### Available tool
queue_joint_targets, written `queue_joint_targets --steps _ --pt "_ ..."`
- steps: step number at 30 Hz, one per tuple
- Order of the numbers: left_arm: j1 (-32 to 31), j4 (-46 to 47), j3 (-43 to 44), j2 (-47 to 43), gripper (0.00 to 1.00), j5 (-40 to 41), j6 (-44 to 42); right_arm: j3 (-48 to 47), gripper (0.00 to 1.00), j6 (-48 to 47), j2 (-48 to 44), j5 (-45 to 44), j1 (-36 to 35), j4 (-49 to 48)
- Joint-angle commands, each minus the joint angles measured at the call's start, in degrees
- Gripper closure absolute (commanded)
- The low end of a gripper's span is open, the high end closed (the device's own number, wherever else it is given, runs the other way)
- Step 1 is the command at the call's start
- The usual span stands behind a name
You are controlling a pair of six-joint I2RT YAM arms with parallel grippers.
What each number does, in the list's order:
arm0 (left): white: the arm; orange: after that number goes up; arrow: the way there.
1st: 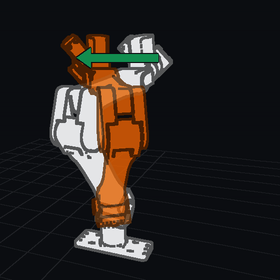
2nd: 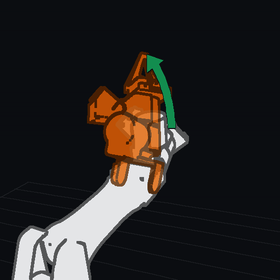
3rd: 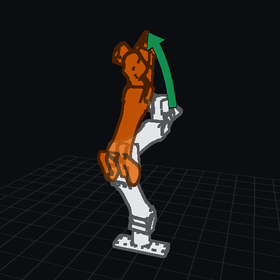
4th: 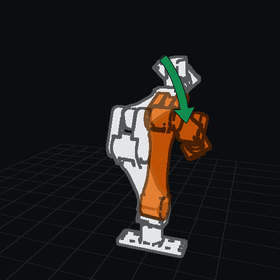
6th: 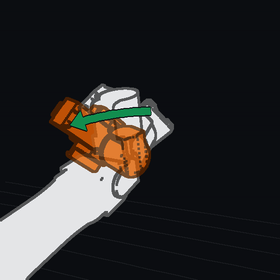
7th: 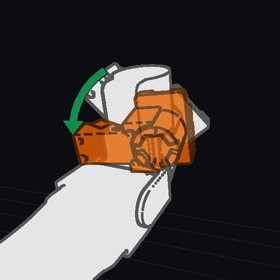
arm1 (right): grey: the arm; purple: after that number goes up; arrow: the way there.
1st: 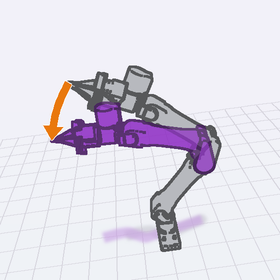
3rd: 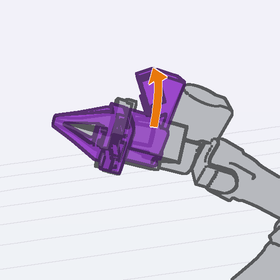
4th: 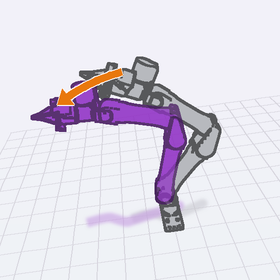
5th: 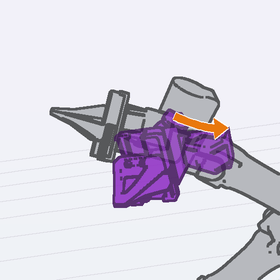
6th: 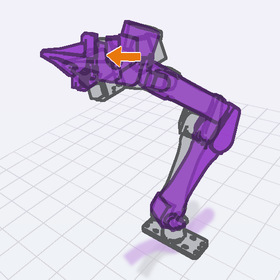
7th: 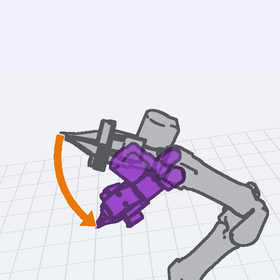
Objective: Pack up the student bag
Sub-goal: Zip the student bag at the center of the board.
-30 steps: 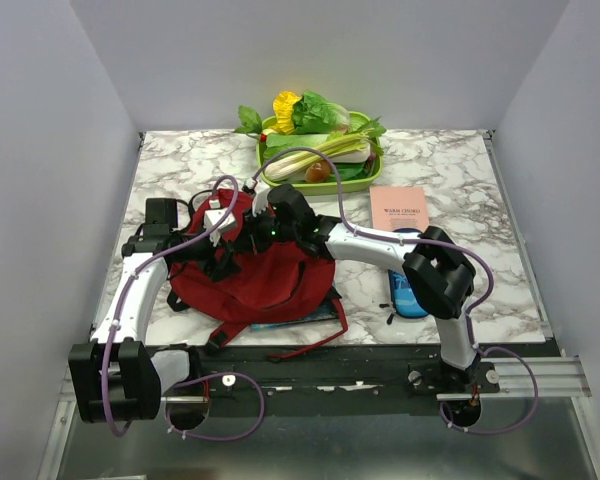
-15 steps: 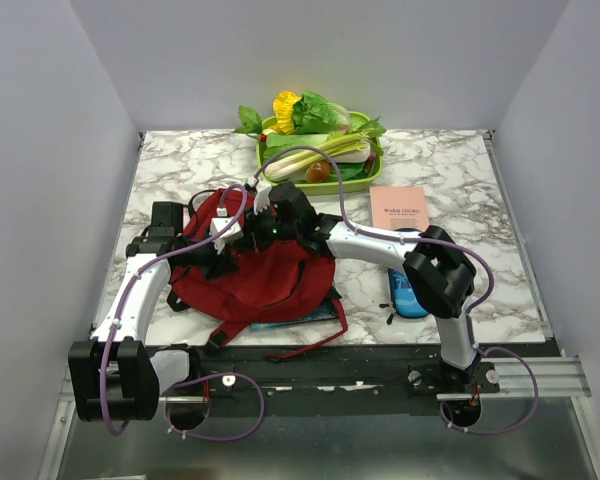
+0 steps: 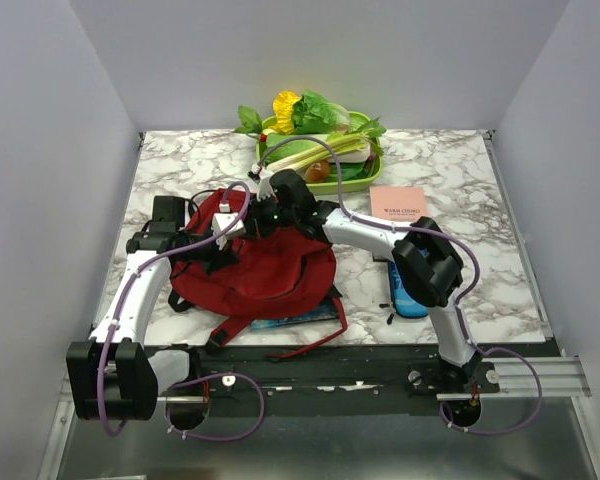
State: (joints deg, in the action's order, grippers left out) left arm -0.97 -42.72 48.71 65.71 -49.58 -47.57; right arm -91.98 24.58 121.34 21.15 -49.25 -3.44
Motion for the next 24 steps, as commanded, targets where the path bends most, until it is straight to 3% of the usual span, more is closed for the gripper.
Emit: queue_joint_targets --steps 1,13,24 --pt "-0.7 -4.56 2.35 0.12 0.89 -1.74 -2.0 -4.78 0.99 -2.34 3.11 -3.48 2.76 2.21" --pt "-2.19 -7.82 3.94 -1.2 0.95 -1.66 -4.63 -10.14 0.99 -6.2 6.1 -11.29 4.87 7.83" --pt "-2.72 -15.46 5.43 -2.61 0.98 -2.27 -11.3 -18.93 0.94 -10.43 10.76 -30.72 8.03 14.25"
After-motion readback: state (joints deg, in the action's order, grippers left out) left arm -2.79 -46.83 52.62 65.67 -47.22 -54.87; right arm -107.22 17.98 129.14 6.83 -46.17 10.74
